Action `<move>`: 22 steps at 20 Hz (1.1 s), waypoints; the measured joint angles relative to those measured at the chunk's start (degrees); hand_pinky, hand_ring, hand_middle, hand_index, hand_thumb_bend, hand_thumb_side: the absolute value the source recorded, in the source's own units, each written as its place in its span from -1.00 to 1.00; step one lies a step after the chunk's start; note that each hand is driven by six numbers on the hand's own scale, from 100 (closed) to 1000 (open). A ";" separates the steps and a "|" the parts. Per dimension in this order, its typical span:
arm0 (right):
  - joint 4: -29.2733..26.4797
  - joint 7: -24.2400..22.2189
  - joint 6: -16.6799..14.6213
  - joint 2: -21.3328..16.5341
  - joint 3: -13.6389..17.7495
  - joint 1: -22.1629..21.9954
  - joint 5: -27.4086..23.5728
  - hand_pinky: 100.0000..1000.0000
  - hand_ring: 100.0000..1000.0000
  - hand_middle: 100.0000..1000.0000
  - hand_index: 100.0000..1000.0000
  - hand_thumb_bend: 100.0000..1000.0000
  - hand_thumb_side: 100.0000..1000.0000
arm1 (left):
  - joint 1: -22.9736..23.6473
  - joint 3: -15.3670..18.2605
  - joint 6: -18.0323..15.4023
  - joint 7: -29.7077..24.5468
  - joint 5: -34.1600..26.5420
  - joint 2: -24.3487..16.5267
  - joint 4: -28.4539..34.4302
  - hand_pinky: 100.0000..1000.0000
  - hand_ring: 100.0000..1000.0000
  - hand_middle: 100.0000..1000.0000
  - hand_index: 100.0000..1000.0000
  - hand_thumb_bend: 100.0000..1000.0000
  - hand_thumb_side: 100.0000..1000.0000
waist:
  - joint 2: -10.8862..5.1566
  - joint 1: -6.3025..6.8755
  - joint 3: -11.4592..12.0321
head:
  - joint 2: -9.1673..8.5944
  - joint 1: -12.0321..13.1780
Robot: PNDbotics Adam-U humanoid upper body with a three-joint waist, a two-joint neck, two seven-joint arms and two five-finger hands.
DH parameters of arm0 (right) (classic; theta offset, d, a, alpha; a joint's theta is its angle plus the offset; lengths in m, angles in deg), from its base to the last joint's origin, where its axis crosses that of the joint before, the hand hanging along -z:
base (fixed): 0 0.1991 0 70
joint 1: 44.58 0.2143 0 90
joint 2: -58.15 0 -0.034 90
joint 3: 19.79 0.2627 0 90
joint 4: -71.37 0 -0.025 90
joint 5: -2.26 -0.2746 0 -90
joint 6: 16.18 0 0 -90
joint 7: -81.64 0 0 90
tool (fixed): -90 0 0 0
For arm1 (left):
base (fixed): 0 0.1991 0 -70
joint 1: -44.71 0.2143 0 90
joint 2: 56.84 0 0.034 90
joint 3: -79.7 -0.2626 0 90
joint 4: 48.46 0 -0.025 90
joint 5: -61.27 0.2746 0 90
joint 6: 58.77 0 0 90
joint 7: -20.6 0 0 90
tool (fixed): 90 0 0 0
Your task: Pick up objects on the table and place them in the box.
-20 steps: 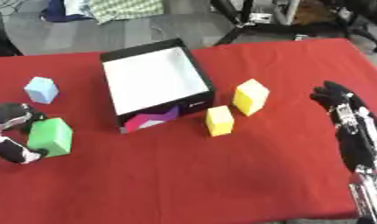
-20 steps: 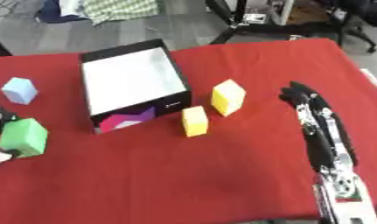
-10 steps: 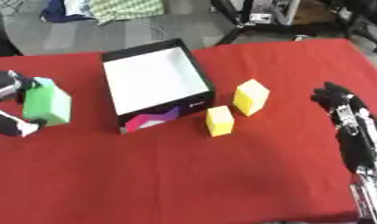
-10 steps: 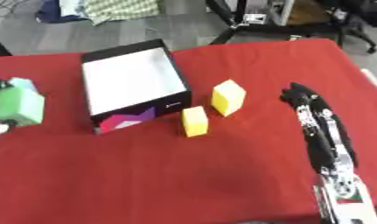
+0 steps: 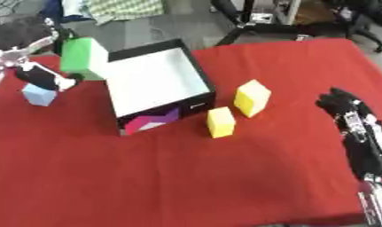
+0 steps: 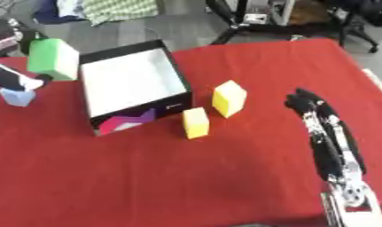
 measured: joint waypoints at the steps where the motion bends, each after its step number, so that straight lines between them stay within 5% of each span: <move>1: 0.00 -0.08 -0.02 0.00 0.00 0.06 -0.01 0.93 0.59 0.47 0.67 -1.00 0.36 | -1.49 -0.44 0.19 -0.25 1.03 1.56 -1.61 0.40 0.06 -0.08 0.36 -0.64 -0.53 | 0.00 -0.08 -0.11 | 0.00 -0.11; 6: 0.02 -0.22 -0.07 0.01 0.00 0.19 -0.22 0.93 0.60 0.47 0.68 -1.00 0.36 | -4.62 -0.90 1.21 -0.04 6.08 8.78 -9.86 0.43 0.19 0.16 0.61 -0.45 -0.30 | 0.02 -0.15 -0.66 | 0.00 -0.41; 14: 0.02 -0.51 -0.12 0.01 0.00 0.20 -0.44 0.94 0.60 0.47 0.68 -1.00 0.37 | -5.64 0.50 -0.93 4.28 14.29 13.32 -23.23 0.47 0.31 0.34 0.74 -0.34 -0.12 | 0.02 -0.15 -1.02 | 0.00 -0.70; 19: 0.02 -0.68 -0.04 0.02 -0.01 0.20 -0.45 0.94 0.60 0.47 0.68 -1.00 0.37 | -5.73 1.74 -3.59 6.96 19.38 14.52 -27.84 0.56 0.48 0.57 0.90 0.28 0.54 | 0.03 -0.15 -1.04 | 0.00 -0.85; 22: 0.02 -0.75 -0.08 0.02 -0.01 0.20 -0.46 0.94 0.60 0.47 0.68 -1.00 0.37 | -5.73 2.42 -4.42 8.83 21.20 14.67 -28.28 0.59 0.53 0.63 0.94 0.40 0.67 | 0.03 -0.15 -1.04 | 0.00 -0.86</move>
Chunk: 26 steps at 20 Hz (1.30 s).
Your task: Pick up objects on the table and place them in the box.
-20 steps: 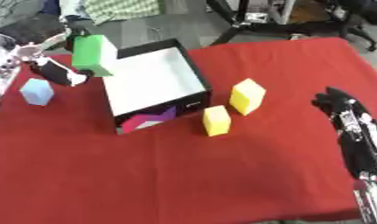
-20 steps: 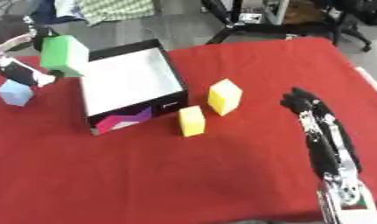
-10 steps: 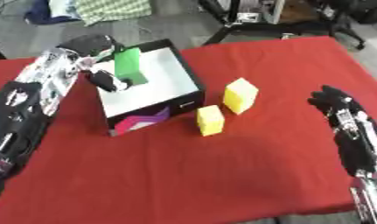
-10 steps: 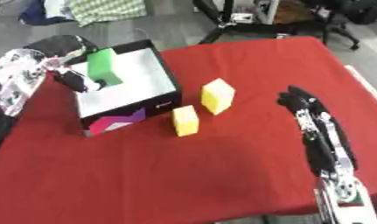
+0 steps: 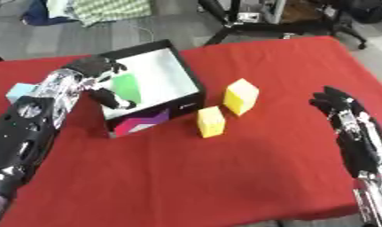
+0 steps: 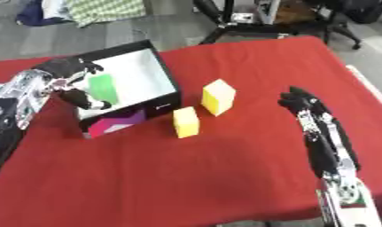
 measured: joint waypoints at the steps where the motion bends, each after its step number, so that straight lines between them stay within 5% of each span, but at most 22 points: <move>1: 0.00 -0.01 -0.01 0.00 0.00 0.00 0.00 0.94 0.60 0.47 0.68 -1.00 0.36 | 0.00 0.13 -0.09 0.69 0.12 0.00 0.01 0.60 0.52 0.63 0.94 0.39 0.69 | 0.00 0.00 0.00 | 0.00 0.00; 11: 0.00 -0.02 -0.03 0.00 0.06 -0.08 0.00 0.94 0.60 0.48 0.68 -1.00 0.36 | -1.76 4.26 0.87 1.55 -6.14 -7.13 9.15 0.58 0.43 0.55 0.93 0.10 0.58 | -0.02 0.00 1.20 | 0.00 -0.23; 12: 0.00 -0.02 -0.03 0.00 0.07 -0.12 0.00 0.94 0.60 0.48 0.68 -1.00 0.36 | -1.79 4.87 1.20 0.85 -7.09 -8.49 9.82 0.58 0.44 0.55 0.93 -0.20 0.21 | -0.02 0.00 1.34 | 0.00 -0.33; 13: 0.00 -0.02 -0.03 0.00 0.09 -0.23 0.00 0.94 0.60 0.48 0.68 -1.00 0.36 | -1.79 5.36 1.68 0.02 -8.14 -9.92 10.19 0.57 0.46 0.57 0.93 0.13 0.49 | -0.02 0.00 1.51 | 0.00 -0.47; 19: 0.00 -0.04 -0.02 -0.01 0.23 -0.28 0.00 0.95 0.60 0.48 0.69 -1.00 0.36 | 1.14 7.64 6.13 -5.30 -9.05 -16.17 6.91 0.52 0.44 0.50 0.89 0.10 0.49 | -0.02 0.02 1.60 | 0.00 -0.69; 26: 0.01 -0.22 -0.06 -0.01 0.22 -0.34 0.00 0.95 0.61 0.48 0.69 -1.00 0.36 | 2.47 11.21 12.58 -6.84 -3.42 -15.19 -3.60 0.48 0.37 0.43 0.84 0.08 0.46 | -0.02 0.01 1.48 | 0.00 -0.84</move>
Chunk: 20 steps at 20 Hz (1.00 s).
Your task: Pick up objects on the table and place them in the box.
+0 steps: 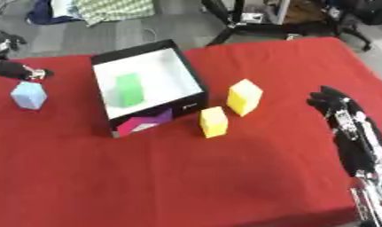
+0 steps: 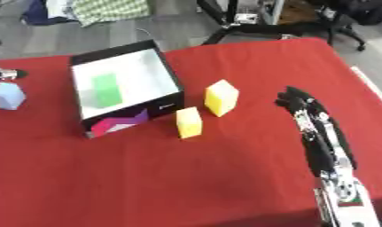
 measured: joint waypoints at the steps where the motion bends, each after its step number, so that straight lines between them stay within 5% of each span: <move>1: 0.00 -0.02 0.01 0.00 0.00 -0.11 0.00 0.95 0.61 0.48 0.69 -1.00 0.36 | -0.01 0.33 0.89 0.64 0.89 0.46 -1.43 0.48 0.36 0.42 0.83 0.08 0.46 | 0.00 0.00 -0.01 | 0.00 0.00; 13: 0.01 -0.45 -0.07 -0.01 -0.01 -0.13 0.00 0.96 0.61 0.49 0.69 -1.00 0.37 | 1.07 2.21 6.38 10.65 1.92 3.36 -11.06 0.43 0.26 0.30 0.76 -0.10 0.43 | 0.00 0.00 -0.25 | 0.00 -0.23; 20: 0.02 -0.54 -0.11 -0.01 -0.01 -0.14 0.00 0.96 0.61 0.49 0.69 -1.00 0.37 | 1.96 2.84 7.33 14.04 -1.25 3.86 -12.79 0.39 0.11 0.10 0.61 -0.56 0.03 | 0.00 0.00 -0.24 | 0.00 -0.39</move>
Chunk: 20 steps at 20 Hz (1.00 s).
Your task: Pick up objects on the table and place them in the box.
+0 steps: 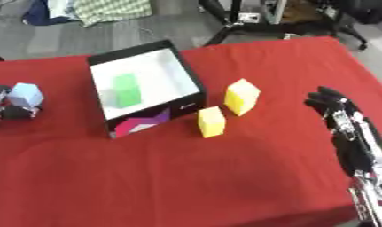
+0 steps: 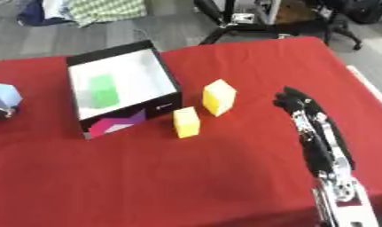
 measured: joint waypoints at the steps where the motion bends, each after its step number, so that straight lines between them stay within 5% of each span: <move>1: 0.00 -0.03 -0.02 0.00 0.00 0.00 0.00 0.96 0.61 0.49 0.69 -1.00 0.37 | 0.11 0.02 0.06 0.55 -0.66 0.10 -0.01 0.38 0.10 0.08 0.59 -0.63 -0.03 | 0.00 0.00 0.00 | 0.00 -0.04; 5: 0.01 -0.15 0.04 0.00 0.00 0.00 -0.02 0.96 0.62 0.49 0.70 -1.00 0.37 | 0.21 0.02 -0.10 2.90 -3.55 0.51 0.05 0.36 0.02 -0.08 0.46 -1.00 -0.45 | 0.00 0.00 0.01 | 0.00 -0.10; 8: 0.01 -0.35 0.04 0.00 0.00 0.00 -0.12 0.97 0.62 0.49 0.70 -1.00 0.37 | 0.31 -0.05 -0.73 4.53 -5.58 0.62 0.59 0.35 -0.02 -0.15 0.39 -1.00 -0.61 | 0.00 0.00 0.01 | 0.00 -0.11; 20: 0.30 -0.92 0.02 -0.01 -0.03 -0.01 -0.46 0.97 0.62 0.50 0.70 -1.00 0.36 | -3.95 -4.70 -7.16 4.27 -14.22 -0.66 15.04 0.38 -0.03 -0.16 0.40 -1.00 -0.58 | 0.00 0.00 0.32 | 0.00 -0.07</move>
